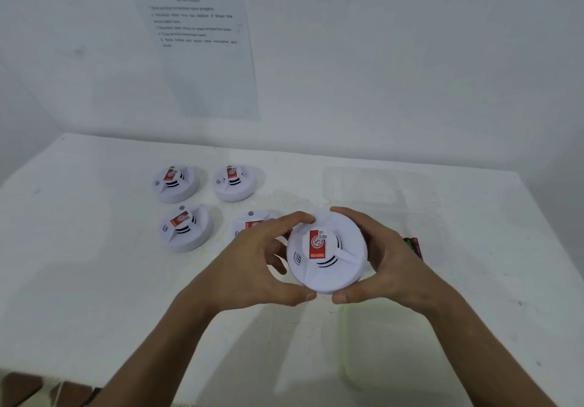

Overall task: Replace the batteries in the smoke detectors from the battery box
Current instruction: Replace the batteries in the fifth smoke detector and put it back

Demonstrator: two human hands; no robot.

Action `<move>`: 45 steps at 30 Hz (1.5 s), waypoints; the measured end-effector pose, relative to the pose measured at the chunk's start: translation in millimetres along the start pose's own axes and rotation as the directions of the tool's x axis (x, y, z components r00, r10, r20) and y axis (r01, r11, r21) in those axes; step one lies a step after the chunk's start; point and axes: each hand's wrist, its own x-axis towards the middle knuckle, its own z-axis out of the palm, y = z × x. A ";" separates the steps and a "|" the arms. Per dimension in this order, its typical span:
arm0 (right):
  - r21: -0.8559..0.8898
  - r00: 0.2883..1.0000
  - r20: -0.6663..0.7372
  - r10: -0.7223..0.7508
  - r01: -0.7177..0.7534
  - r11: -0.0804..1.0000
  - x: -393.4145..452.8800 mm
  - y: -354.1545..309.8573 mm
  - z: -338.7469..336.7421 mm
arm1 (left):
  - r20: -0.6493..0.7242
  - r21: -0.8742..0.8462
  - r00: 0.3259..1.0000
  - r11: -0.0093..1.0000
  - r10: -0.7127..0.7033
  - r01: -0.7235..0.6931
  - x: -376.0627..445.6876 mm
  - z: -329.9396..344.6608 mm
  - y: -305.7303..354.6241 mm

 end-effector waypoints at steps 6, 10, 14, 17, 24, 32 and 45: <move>-0.069 0.999 -0.051 -0.013 0.009 0.998 9.9 -5.5 21.8 | -0.005 0.074 0.998 0.995 0.064 -0.064 -4.4 -22.7 -9.6; -0.082 0.997 -0.081 -0.011 0.004 0.997 16.3 -6.2 39.6 | 0.010 0.112 0.998 0.992 0.062 -0.063 -7.7 -36.8 -22.4; -0.085 0.995 -0.103 -0.007 -0.002 0.996 20.3 -6.4 53.7 | 0.030 0.141 0.996 0.987 0.080 -0.084 -10.5 -48.0 -31.2; -0.086 0.993 -0.120 -0.001 -0.009 0.996 21.9 -6.8 60.7 | 0.042 0.147 0.995 0.984 0.092 -0.097 -11.9 -53.8 -35.6; -0.091 0.995 -0.103 0.001 -0.011 0.996 29.3 -9.4 71.9 | 0.027 0.134 0.994 0.985 0.104 -0.107 -17.9 -64.5 -41.6; -0.100 0.998 -0.064 -0.003 -0.004 0.995 36.7 -14.1 76.3 | -0.005 0.146 0.996 0.985 0.093 -0.091 -24.2 -70.4 -48.6; -0.101 0.996 -0.085 -0.023 0.015 0.995 44.2 -18.1 76.4 | -0.034 0.114 0.991 0.986 0.127 -0.123 -22.3 -76.5 -51.8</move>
